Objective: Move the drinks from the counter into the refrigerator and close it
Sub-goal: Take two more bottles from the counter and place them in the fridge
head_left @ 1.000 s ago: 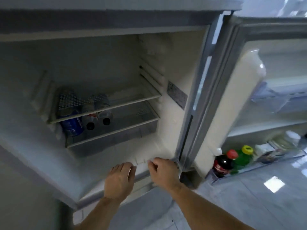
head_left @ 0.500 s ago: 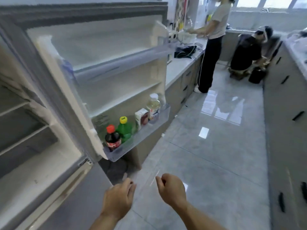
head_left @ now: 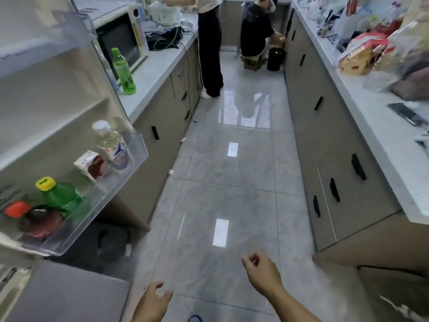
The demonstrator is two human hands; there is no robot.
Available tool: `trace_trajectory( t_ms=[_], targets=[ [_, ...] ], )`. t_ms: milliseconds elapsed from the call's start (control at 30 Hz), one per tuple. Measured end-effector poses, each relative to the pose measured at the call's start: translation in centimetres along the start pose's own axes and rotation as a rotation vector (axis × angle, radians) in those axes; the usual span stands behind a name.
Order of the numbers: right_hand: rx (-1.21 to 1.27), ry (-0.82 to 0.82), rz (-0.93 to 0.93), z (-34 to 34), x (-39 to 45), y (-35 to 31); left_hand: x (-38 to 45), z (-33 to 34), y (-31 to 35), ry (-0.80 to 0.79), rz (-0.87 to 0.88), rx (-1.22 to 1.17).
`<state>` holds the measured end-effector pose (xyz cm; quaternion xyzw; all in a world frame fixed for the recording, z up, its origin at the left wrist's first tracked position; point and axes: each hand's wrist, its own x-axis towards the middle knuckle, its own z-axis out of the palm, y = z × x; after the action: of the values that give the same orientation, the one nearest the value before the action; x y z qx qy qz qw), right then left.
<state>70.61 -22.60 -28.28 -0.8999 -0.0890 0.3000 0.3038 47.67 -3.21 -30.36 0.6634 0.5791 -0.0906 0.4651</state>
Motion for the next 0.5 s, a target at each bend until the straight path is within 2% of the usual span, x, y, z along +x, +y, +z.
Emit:
trace_trajectory(
  t_ms=[133,200,500],
  targets=[
    [0.09,0.006,0.176,-0.3,-0.2,3.9,2.4,-0.4,-3.0,-0.039,-0.023,-0.027],
    [0.108,0.015,0.248,-0.4,-0.2,5.1,4.2,-0.7,-3.5,-0.069,-0.09,-0.052],
    [0.181,0.073,0.425,-0.3,-1.0,7.0,10.4,-2.1,0.2,-0.123,-0.19,-0.157]
  ],
)
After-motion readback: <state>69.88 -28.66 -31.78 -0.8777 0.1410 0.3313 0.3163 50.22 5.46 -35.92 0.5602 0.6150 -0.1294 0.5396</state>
